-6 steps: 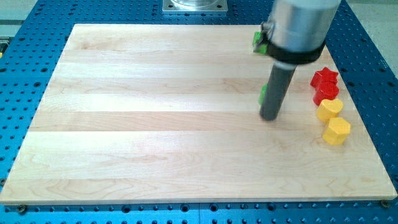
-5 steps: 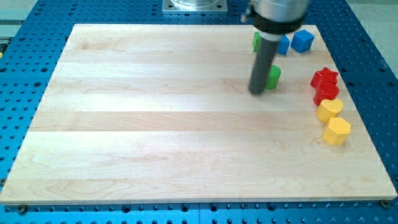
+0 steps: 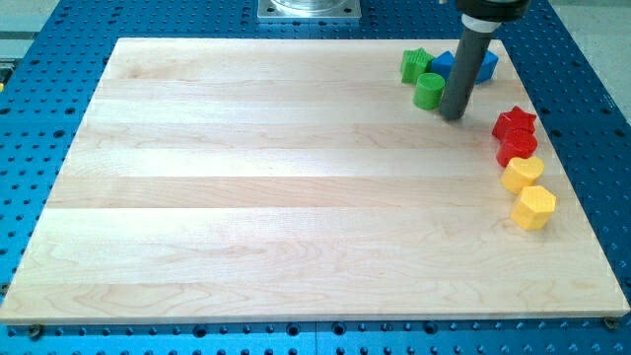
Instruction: Place the green circle at the left side of the green star
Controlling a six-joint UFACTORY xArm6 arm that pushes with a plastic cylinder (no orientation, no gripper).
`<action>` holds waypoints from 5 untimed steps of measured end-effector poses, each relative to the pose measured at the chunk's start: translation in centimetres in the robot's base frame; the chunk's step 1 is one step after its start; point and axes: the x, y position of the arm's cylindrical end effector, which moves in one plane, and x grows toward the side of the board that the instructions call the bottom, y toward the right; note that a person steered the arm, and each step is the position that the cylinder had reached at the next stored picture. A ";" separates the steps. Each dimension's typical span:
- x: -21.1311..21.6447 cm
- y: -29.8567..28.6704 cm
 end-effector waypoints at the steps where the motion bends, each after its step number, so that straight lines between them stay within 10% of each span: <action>1: -3.8 -1.8; 5: -2.4 -9.7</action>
